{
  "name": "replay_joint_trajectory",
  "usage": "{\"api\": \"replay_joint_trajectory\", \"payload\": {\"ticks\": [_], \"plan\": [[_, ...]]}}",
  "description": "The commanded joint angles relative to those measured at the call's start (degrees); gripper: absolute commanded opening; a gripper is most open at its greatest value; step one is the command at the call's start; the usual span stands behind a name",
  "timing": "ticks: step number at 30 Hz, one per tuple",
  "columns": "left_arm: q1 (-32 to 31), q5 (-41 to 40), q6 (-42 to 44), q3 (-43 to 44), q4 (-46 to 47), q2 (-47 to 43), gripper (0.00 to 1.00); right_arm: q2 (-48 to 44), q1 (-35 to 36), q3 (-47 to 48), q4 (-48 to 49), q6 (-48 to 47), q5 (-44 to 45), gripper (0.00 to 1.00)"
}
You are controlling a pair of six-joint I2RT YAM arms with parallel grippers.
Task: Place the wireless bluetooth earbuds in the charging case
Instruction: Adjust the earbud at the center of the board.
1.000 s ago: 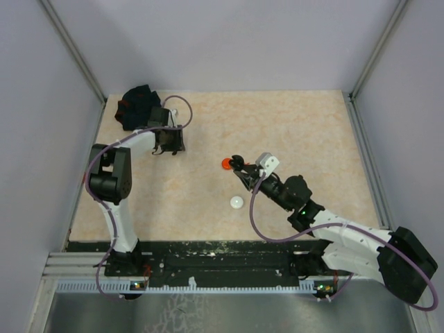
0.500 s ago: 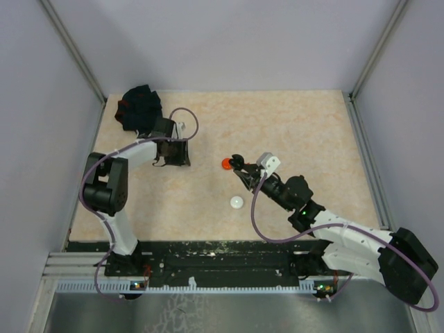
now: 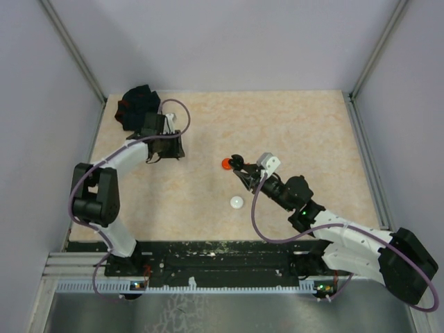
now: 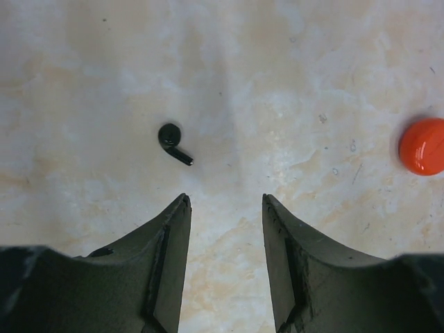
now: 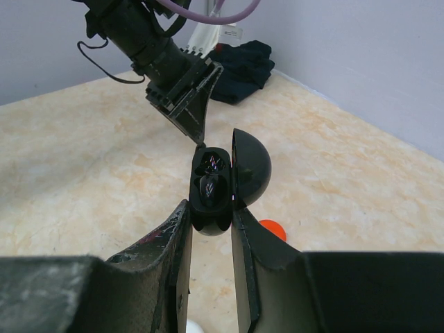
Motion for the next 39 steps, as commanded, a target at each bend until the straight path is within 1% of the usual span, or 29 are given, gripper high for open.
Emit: {"api": "replay_joint_trajectory", "payload": {"ticks": [1, 11, 12, 14, 26, 27, 30, 39], "plan": [[2.58, -1.58, -0.07, 1.37, 1.61, 1.30, 0.50, -1.72, -0.32, -0.07, 3.62, 0.60, -0.19, 0.00], [3.54, -2.39, 0.38, 7.94, -0.38, 9.68, 0.45, -0.72, -0.39, -0.08, 3.86, 0.52, -0.09, 0.00], [3.53, -2.42, 0.54, 8.43, -0.61, 10.34, 0.43, -0.71, -0.43, -0.08, 3.87, 0.48, -0.09, 0.00], [3.54, -2.43, 0.42, 9.46, -1.45, 11.47, 0.42, -0.54, -0.54, -0.09, 3.96, 0.53, -0.13, 0.00], [3.21, -2.12, 1.66, 10.33, -2.94, 15.01, 0.38, 0.18, -0.78, -0.02, 4.31, 0.80, -0.78, 0.00], [3.13, -2.28, 1.83, 10.37, -3.27, 15.17, 0.35, 0.17, -0.78, 0.01, 4.32, 0.82, -0.84, 0.00], [2.34, -3.48, 2.31, 10.45, -4.14, 15.24, 0.32, 0.06, -0.78, 0.00, 4.38, 0.91, -1.12, 0.00], [-1.79, -12.74, 4.99, 10.77, -7.25, 15.92, 0.33, -0.28, -0.78, -0.02, 4.41, 1.32, -1.90, 0.00]]}}
